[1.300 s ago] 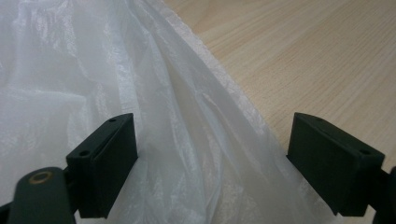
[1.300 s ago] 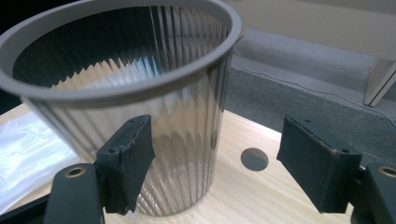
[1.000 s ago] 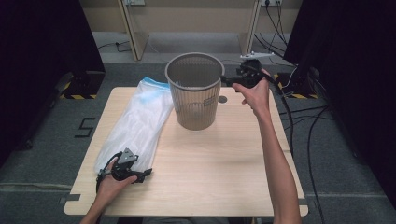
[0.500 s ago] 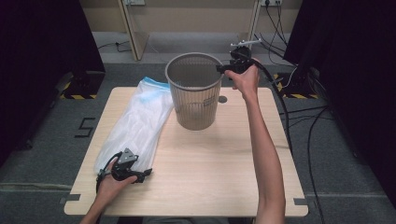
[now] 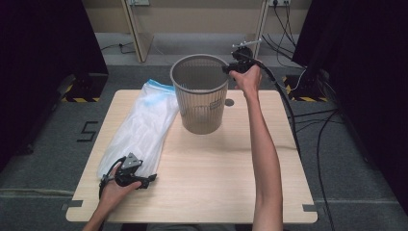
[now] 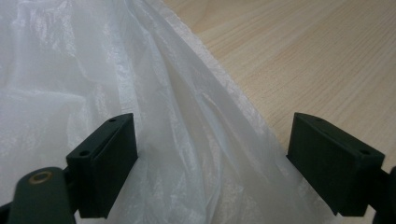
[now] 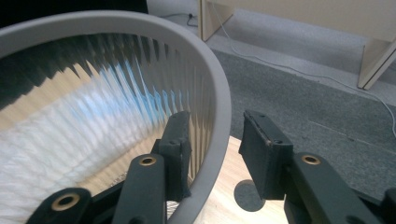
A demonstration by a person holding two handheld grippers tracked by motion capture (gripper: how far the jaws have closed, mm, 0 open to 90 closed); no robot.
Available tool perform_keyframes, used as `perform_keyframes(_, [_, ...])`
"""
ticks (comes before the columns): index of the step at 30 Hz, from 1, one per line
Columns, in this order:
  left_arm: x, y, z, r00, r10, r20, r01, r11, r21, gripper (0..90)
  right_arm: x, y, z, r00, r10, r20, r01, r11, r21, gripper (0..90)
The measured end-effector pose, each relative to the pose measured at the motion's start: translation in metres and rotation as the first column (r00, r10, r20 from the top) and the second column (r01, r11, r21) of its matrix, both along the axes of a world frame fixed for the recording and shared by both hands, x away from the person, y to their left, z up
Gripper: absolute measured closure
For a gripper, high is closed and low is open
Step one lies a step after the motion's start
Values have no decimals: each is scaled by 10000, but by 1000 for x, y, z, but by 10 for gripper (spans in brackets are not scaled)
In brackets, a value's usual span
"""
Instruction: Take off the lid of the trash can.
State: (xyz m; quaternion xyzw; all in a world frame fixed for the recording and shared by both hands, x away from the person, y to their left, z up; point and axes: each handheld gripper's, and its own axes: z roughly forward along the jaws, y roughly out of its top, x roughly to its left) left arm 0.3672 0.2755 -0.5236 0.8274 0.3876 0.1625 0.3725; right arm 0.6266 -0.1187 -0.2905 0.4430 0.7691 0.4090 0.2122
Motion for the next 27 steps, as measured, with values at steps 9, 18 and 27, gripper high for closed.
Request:
perform_keyframes(9, [0,0,0,10000,-69,-5,69,10000,24,148,4,7,-5,9999,-41,-155,38,9998,-215,741])
perform_keyframes(18, [0,0,0,10000,-63,3,63,10000,13,148,-1,4,9,9993,-240,291,229,9990,383,764])
perform_keyframes(27, [0,0,0,10000,-87,4,87,10000,31,151,-4,-2,15,9963,-715,477,640,9876,1430,792])
